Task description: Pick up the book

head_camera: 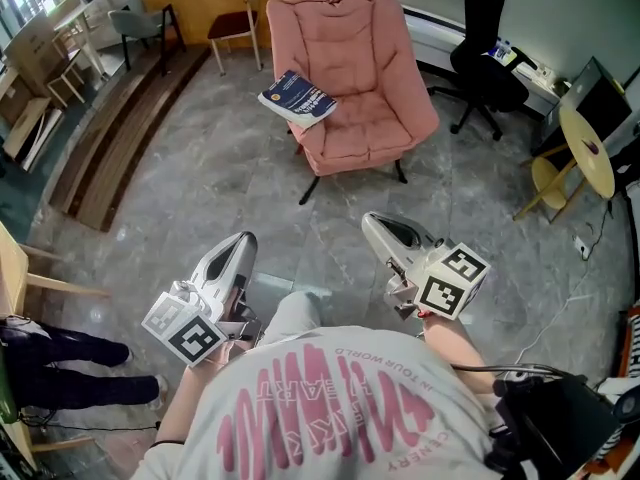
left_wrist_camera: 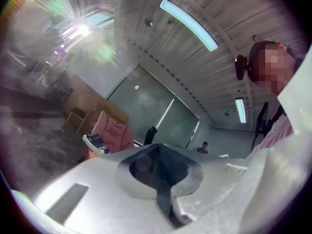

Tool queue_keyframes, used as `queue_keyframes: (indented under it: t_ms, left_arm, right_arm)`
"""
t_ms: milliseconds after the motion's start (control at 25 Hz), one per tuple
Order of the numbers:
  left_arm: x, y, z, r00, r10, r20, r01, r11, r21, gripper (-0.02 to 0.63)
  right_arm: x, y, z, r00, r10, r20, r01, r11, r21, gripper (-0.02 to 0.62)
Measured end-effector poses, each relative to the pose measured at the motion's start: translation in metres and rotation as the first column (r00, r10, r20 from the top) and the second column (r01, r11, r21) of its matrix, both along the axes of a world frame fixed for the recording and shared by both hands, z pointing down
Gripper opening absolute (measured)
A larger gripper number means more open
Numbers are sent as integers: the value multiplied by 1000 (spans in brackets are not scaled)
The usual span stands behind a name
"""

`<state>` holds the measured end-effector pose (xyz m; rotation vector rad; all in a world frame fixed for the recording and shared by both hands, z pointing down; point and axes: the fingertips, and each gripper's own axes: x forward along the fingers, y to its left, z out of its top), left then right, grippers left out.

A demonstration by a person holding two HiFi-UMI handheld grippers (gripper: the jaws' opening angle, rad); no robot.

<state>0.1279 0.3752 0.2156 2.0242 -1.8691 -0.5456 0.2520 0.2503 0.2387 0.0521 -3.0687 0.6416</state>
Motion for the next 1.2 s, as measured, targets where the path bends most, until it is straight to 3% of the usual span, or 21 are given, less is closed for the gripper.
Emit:
queue_keyframes:
  t_ms: [280, 560, 840, 1200]
  left_arm:
    - [-30, -52, -2, 998, 49, -32, -48, 999, 23, 8]
    - [-48, -90, -9, 991, 137, 4, -137, 990, 42, 8]
    - [-143, -154, -19, 990, 142, -13, -142, 990, 1, 8]
    - [-211, -185, -16, 990, 140, -35, -141, 990, -20, 8]
  right_arm:
    - [-21, -45, -1, 999, 52, 4, -51, 998, -21, 8]
    - [-31, -72, -4, 991, 133, 28, -133, 991, -9, 8]
    - [-109, -135, -10, 986, 169, -1, -169, 984, -59, 8]
    - [-168, -165, -7, 982, 189, -18, -190, 978, -84, 8]
